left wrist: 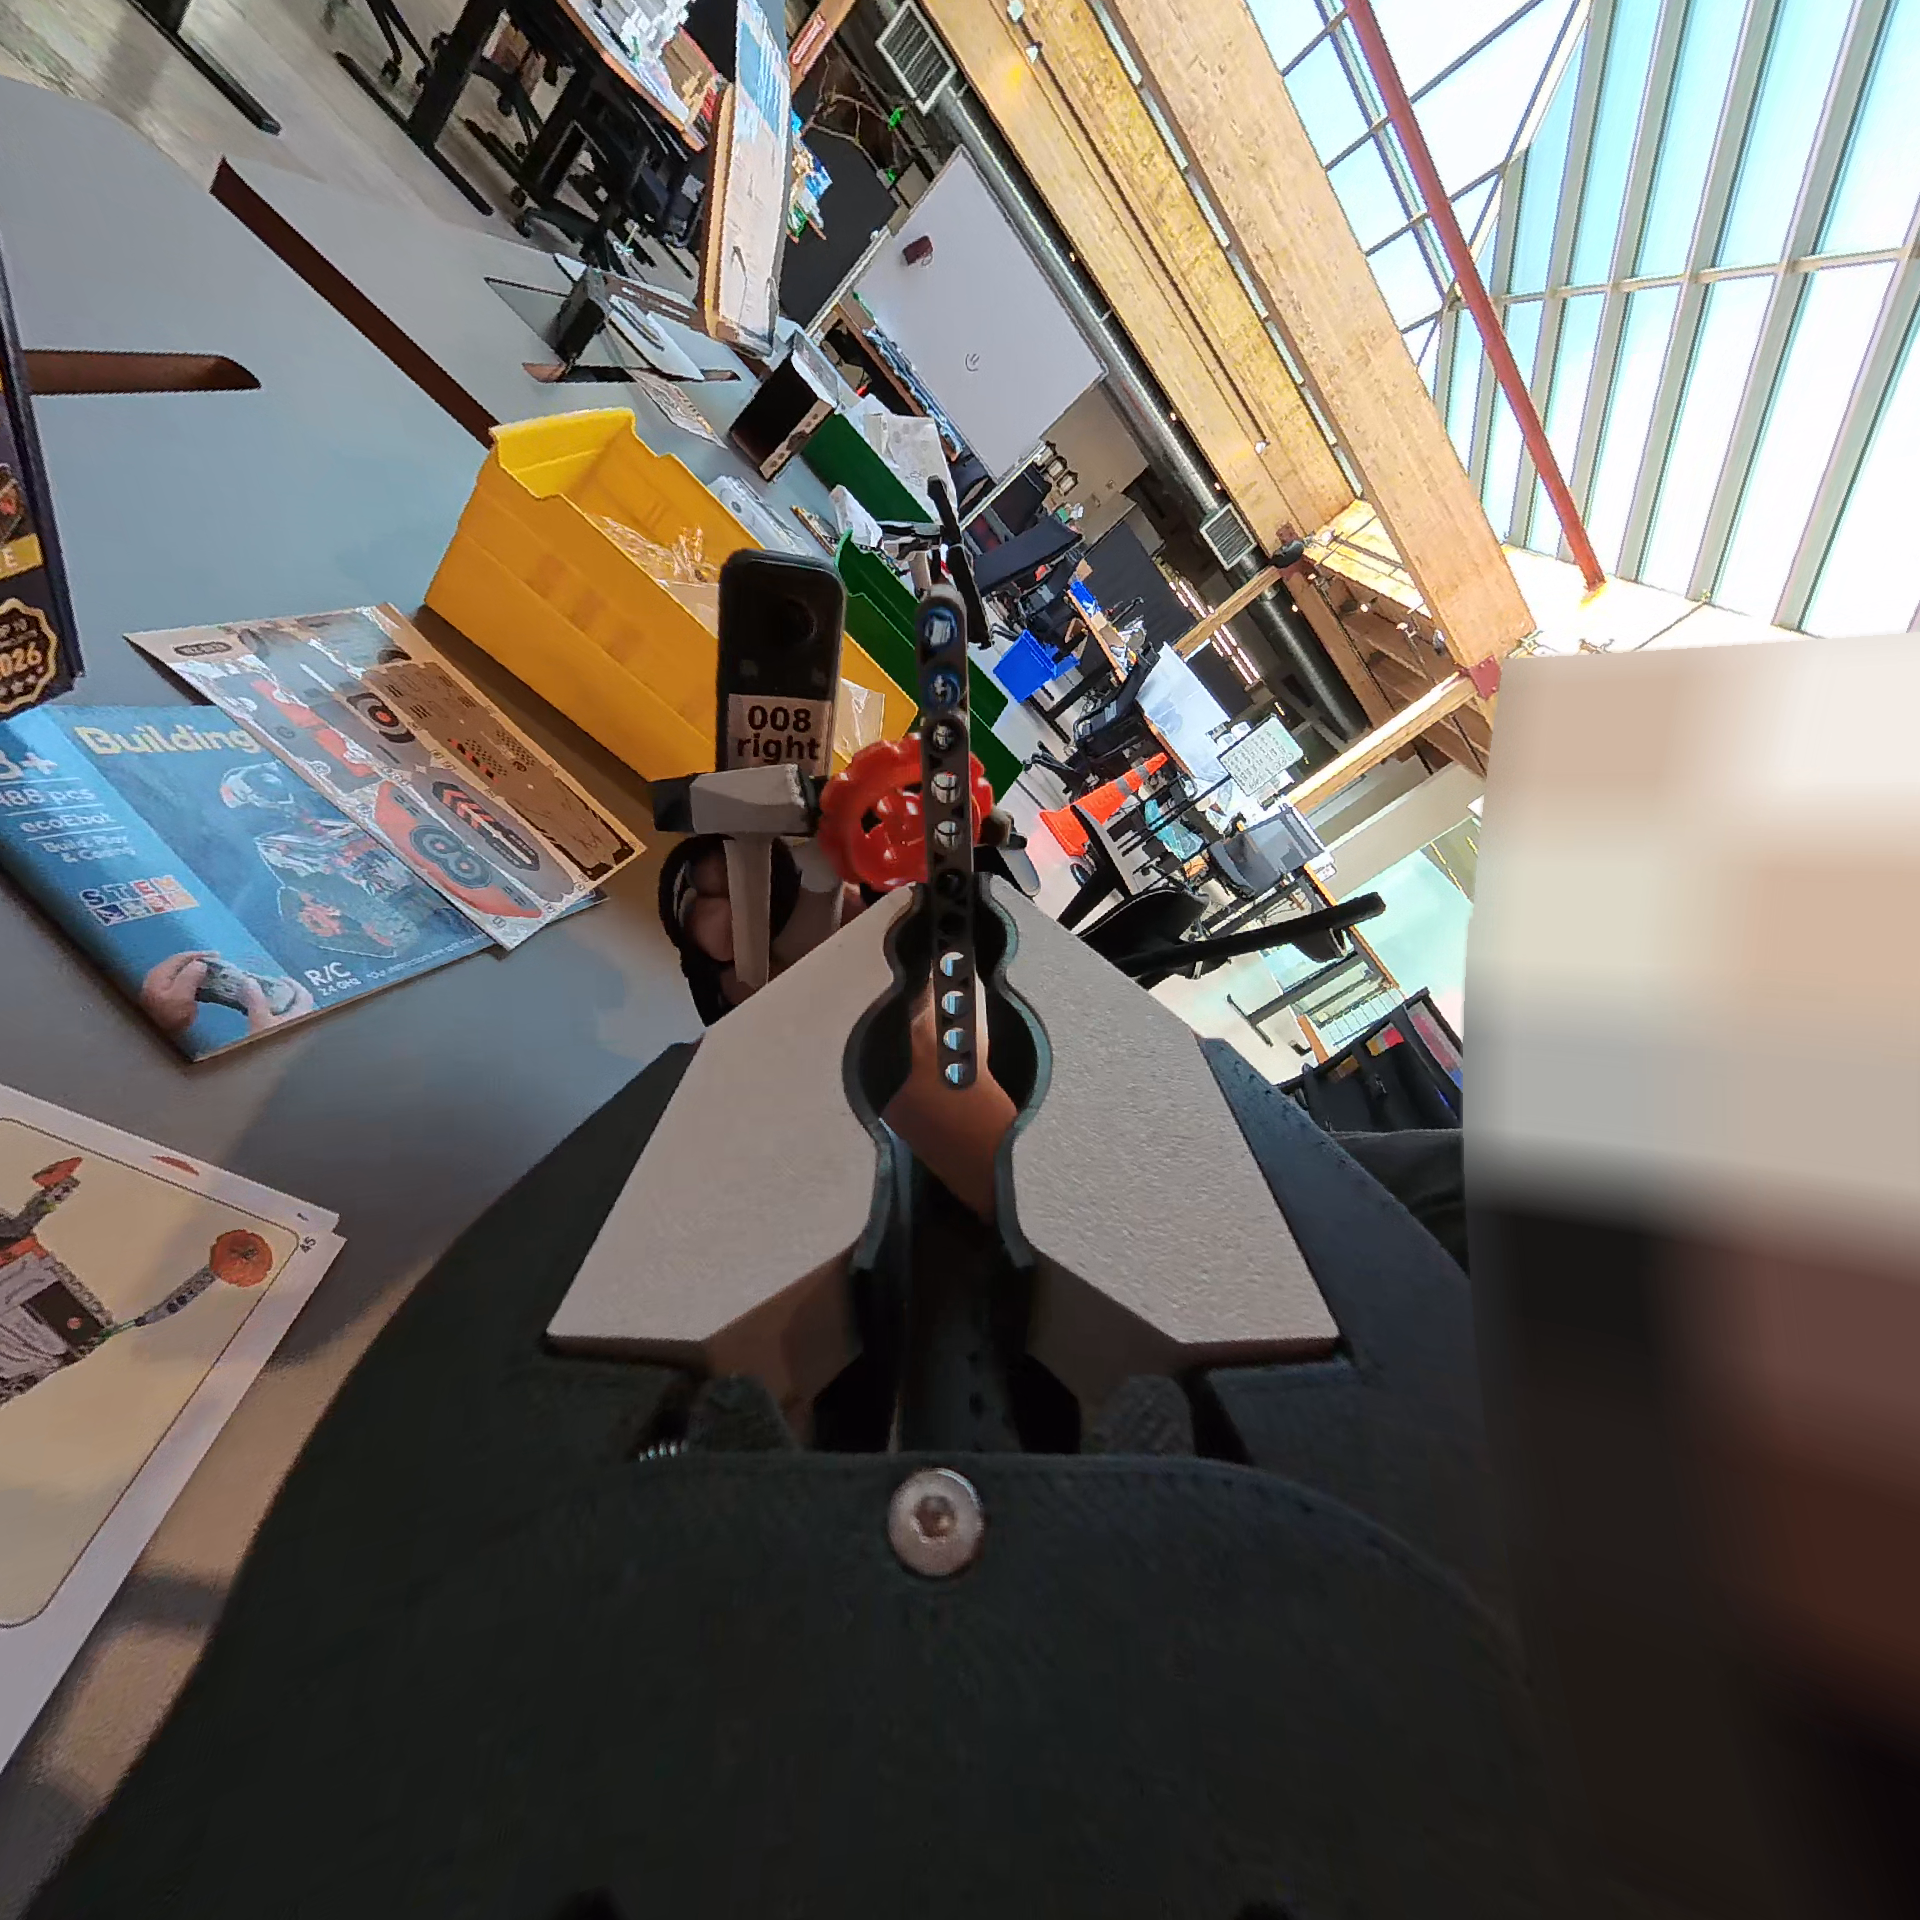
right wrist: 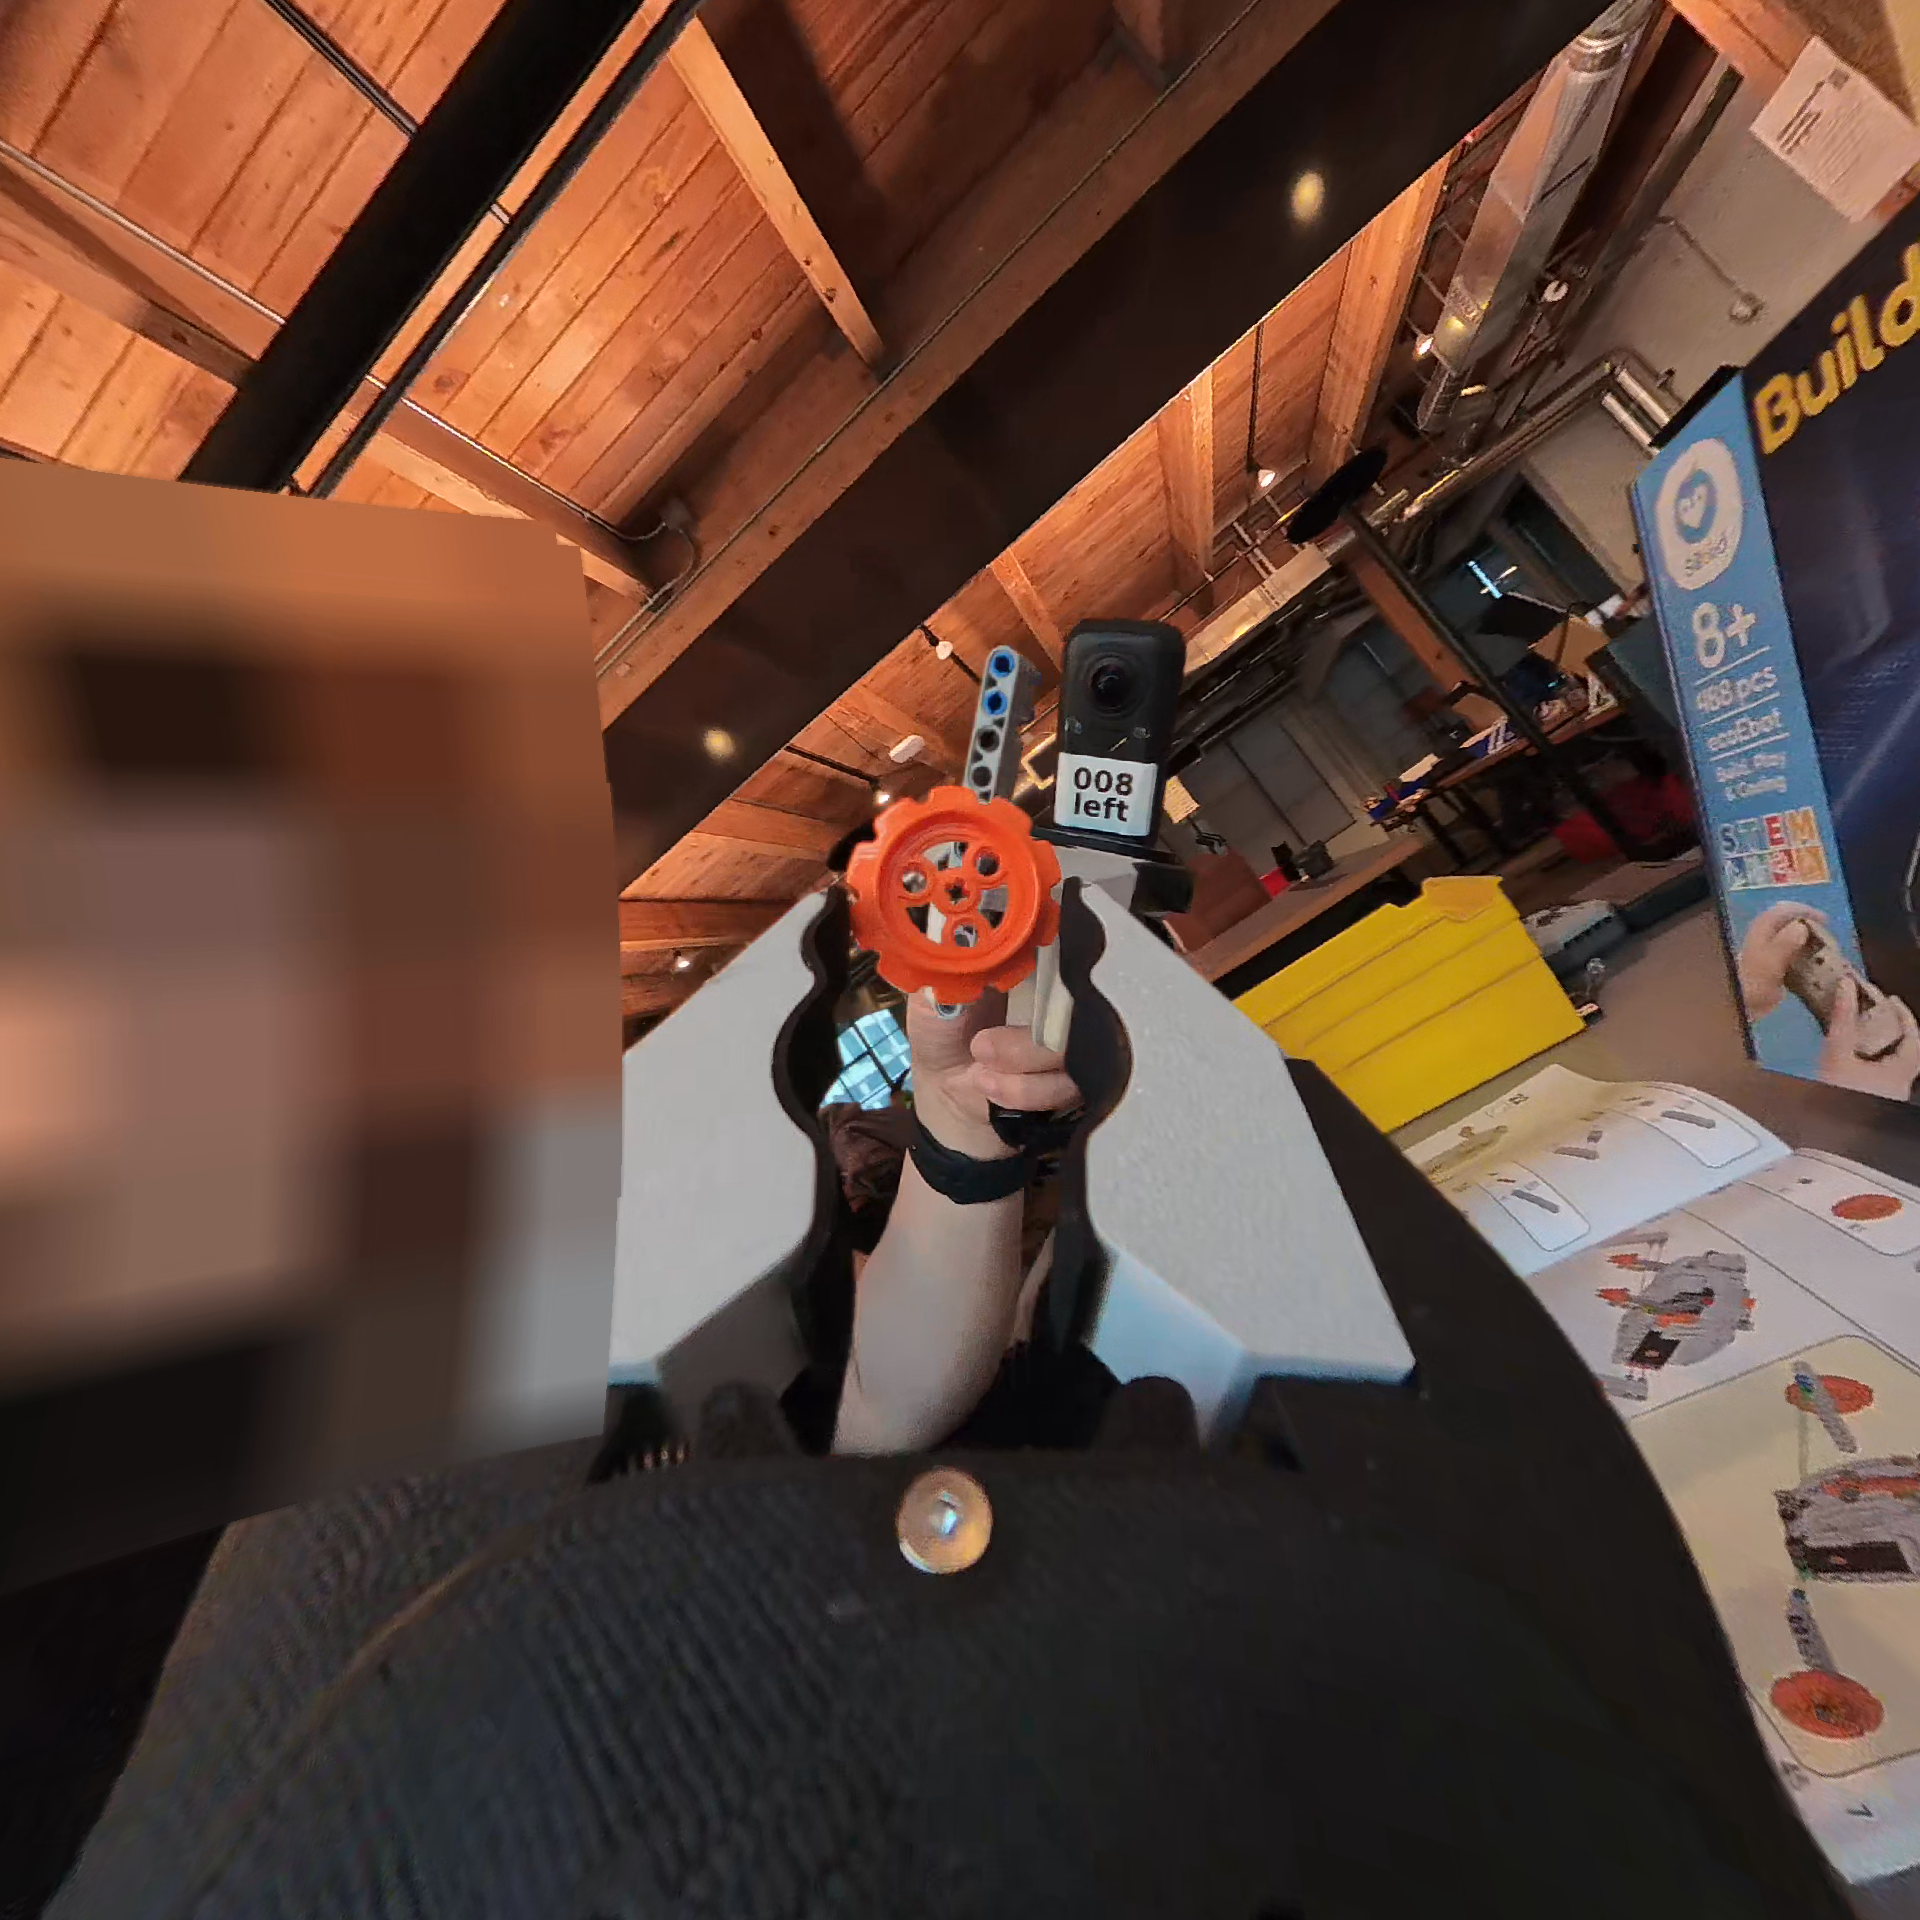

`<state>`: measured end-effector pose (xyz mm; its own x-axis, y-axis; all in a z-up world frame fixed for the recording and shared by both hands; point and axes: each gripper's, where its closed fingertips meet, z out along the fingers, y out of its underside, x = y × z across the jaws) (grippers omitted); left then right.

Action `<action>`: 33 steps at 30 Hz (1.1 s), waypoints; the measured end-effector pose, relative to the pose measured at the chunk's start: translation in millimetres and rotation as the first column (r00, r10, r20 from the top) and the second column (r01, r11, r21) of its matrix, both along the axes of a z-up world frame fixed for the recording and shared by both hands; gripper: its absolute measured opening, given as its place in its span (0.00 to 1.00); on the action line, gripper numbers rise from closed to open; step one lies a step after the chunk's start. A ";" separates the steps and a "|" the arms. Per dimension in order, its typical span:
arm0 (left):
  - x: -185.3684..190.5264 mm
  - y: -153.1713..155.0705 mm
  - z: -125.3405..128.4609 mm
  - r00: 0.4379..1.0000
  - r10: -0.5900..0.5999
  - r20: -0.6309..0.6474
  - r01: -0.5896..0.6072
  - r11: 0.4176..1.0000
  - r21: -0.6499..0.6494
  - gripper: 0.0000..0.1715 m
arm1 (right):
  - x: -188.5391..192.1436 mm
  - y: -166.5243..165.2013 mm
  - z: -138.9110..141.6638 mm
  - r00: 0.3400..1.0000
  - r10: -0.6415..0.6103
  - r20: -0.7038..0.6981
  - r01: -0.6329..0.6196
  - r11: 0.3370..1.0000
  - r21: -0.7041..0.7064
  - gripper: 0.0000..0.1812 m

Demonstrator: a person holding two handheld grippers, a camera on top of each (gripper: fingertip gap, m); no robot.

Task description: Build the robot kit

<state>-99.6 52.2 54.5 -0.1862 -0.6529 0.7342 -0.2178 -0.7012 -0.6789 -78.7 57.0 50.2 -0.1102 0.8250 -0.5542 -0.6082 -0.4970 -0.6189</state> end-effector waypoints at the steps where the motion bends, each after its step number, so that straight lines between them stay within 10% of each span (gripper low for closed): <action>1: 0.3 0.5 -0.2 1.000 0.004 -0.001 -0.004 1.000 0.003 0.03 | -1.0 -0.4 0.9 1.000 -0.008 0.002 0.008 1.000 0.010 0.22; 20: 3.5 5.7 -2.4 0.999 0.044 0.000 -0.044 0.999 0.017 0.03 | -5.4 1.3 4.2 0.998 -0.068 -0.014 0.068 0.997 0.024 0.22; 33: 5.3 8.0 -7.9 0.988 0.137 -0.075 -0.121 0.975 0.189 0.03 | -5.7 6.1 -3.0 0.928 -0.303 0.217 0.267 0.947 0.178 0.22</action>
<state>-94.3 60.3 46.7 -0.0323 -0.7921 0.6096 -0.1970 -0.5929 -0.7808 -84.4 63.1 47.1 0.2621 0.8740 -0.4092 -0.5367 -0.2204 -0.8145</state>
